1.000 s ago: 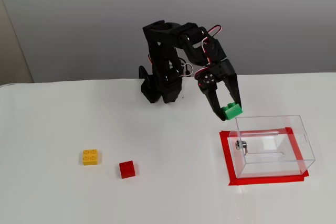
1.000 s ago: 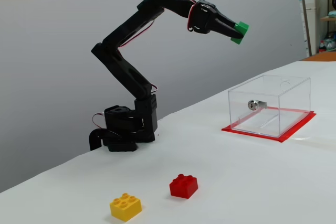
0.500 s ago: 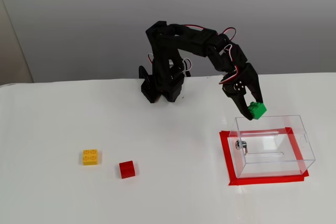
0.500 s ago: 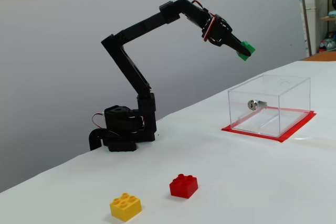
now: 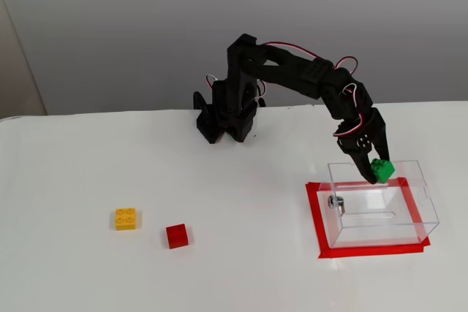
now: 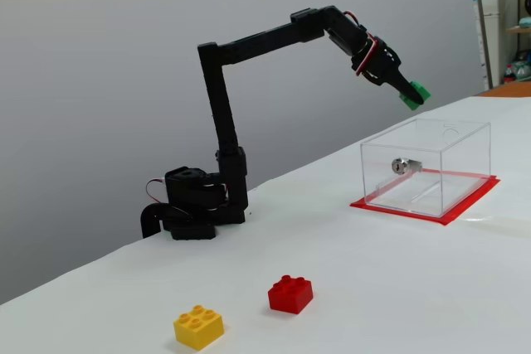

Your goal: Pick the green lego brick and place it into the transparent box

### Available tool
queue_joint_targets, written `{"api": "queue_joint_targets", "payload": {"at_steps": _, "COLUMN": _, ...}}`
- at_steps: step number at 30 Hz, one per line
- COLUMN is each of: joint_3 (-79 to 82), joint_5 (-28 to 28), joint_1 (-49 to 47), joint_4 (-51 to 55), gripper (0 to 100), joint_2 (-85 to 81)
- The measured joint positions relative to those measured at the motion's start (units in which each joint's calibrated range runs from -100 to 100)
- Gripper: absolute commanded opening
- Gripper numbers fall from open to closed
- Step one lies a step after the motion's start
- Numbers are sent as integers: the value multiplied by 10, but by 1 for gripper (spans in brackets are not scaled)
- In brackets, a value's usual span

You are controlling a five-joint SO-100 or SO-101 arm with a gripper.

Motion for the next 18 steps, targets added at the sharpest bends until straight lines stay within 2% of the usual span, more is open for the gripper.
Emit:
{"api": "queue_joint_targets", "payload": {"at_steps": 12, "joint_3": -19, "joint_5": 0, "joint_1": -2, "joint_4": 0, "gripper": 9, "joint_2": 29}}
{"api": "queue_joint_targets", "payload": {"at_steps": 14, "joint_3": -19, "joint_5": 0, "joint_1": -2, "joint_4": 0, "gripper": 14, "joint_2": 30}}
{"api": "queue_joint_targets", "payload": {"at_steps": 18, "joint_3": -19, "joint_5": 0, "joint_1": -2, "joint_4": 0, "gripper": 28, "joint_2": 30}}
